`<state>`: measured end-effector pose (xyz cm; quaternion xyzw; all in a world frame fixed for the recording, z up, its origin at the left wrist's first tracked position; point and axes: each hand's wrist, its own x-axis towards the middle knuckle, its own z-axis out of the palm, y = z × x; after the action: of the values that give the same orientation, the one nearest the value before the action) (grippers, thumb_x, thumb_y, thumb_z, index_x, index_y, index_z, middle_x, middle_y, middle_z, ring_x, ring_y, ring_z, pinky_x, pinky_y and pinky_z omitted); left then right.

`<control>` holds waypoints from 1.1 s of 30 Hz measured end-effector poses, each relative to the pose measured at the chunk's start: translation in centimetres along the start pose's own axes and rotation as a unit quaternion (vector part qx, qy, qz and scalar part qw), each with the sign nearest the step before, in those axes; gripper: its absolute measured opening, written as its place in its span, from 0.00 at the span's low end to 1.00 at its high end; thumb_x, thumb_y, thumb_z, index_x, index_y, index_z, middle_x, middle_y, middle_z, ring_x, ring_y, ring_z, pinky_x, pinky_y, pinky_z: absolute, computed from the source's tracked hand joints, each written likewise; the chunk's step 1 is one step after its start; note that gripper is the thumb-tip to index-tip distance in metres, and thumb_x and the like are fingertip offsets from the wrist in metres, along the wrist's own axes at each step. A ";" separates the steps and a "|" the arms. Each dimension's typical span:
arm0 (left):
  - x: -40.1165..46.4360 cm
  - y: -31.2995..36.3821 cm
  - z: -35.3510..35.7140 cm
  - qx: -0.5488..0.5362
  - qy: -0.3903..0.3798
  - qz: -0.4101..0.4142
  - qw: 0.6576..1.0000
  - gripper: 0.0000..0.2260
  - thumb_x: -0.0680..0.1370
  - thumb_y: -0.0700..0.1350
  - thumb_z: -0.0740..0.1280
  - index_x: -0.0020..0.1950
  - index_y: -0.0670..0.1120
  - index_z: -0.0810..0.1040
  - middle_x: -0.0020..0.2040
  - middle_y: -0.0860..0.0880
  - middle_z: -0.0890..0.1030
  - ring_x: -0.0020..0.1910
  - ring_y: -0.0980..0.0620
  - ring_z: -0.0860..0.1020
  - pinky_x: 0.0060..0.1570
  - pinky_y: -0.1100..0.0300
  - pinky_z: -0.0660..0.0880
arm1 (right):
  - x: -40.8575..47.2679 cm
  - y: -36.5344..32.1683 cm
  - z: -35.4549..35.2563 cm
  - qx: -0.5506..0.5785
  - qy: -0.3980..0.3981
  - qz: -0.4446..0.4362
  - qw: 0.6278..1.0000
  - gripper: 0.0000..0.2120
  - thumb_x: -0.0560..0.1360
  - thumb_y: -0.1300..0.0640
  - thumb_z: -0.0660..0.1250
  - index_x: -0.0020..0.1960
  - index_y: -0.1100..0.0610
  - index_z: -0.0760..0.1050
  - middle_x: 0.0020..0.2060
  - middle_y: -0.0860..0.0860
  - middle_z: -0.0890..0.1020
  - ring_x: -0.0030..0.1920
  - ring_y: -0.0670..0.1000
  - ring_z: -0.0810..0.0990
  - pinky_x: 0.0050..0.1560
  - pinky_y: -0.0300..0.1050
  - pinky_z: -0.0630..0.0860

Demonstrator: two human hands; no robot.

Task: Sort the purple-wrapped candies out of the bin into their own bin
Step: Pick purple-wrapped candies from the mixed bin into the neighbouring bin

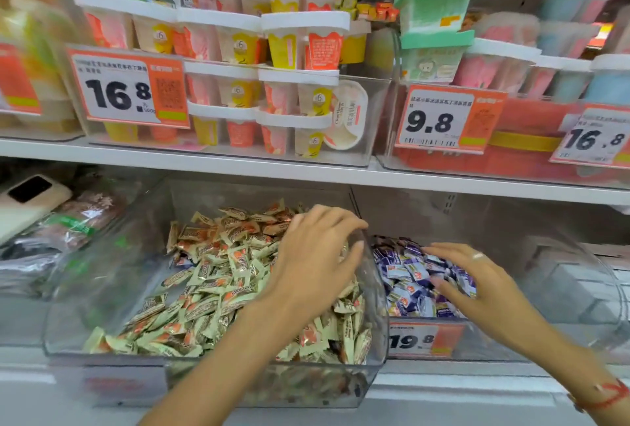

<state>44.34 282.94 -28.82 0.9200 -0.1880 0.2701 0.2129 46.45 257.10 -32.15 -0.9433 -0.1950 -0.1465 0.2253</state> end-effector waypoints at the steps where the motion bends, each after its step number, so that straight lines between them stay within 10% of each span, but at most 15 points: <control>1: -1.3 -1.4 -1.5 0.022 0.031 -0.012 0.999 0.13 0.80 0.51 0.61 0.64 0.55 0.75 0.60 0.60 0.75 0.62 0.61 0.66 0.59 0.65 0.58 | 0.2 -1.1 0.0 0.018 0.030 -0.021 0.999 0.16 0.77 0.51 0.66 0.61 0.37 0.70 0.60 0.37 0.75 0.62 0.44 0.74 0.61 0.45 0.71; 7: -8.4 -11.2 -8.9 0.181 0.182 -0.149 0.955 0.12 0.77 0.46 0.63 0.58 0.47 0.79 0.58 0.51 0.78 0.58 0.48 0.72 0.57 0.53 0.67 | 3.7 -11.9 2.5 0.107 0.052 -0.173 0.978 0.09 0.76 0.49 0.64 0.53 0.44 0.80 0.50 0.35 0.79 0.55 0.40 0.77 0.54 0.42 0.75; 16: -12.4 -16.5 -9.9 0.118 0.118 -0.329 0.929 0.16 0.78 0.45 0.63 0.66 0.51 0.74 0.56 0.49 0.79 0.57 0.46 0.74 0.44 0.52 0.72 | 14.9 -23.4 14.3 -0.071 -0.181 -0.287 0.938 0.17 0.79 0.60 0.57 0.67 0.54 0.72 0.63 0.52 0.76 0.64 0.54 0.73 0.60 0.52 0.73; 21: -12.5 -16.5 -9.7 0.083 0.148 -0.327 0.930 0.16 0.80 0.45 0.61 0.68 0.50 0.73 0.59 0.50 0.78 0.61 0.49 0.71 0.46 0.53 0.71 | 18.6 -25.7 21.3 -0.177 -0.229 -0.334 0.897 0.13 0.75 0.62 0.61 0.55 0.53 0.80 0.52 0.57 0.80 0.53 0.59 0.78 0.43 0.47 0.71; 33: -12.8 -16.6 -9.6 0.107 0.140 -0.320 0.931 0.16 0.81 0.47 0.59 0.69 0.54 0.71 0.60 0.57 0.77 0.60 0.56 0.67 0.40 0.61 0.66 | 21.2 -26.1 24.7 -0.294 -0.194 -0.398 0.847 0.12 0.76 0.55 0.66 0.55 0.60 0.78 0.55 0.56 0.79 0.56 0.57 0.77 0.56 0.52 0.74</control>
<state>37.92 304.50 -33.73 0.9015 0.1782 0.3322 0.2124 58.47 296.88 -35.90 -0.8160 -0.5415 -0.0878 -0.1823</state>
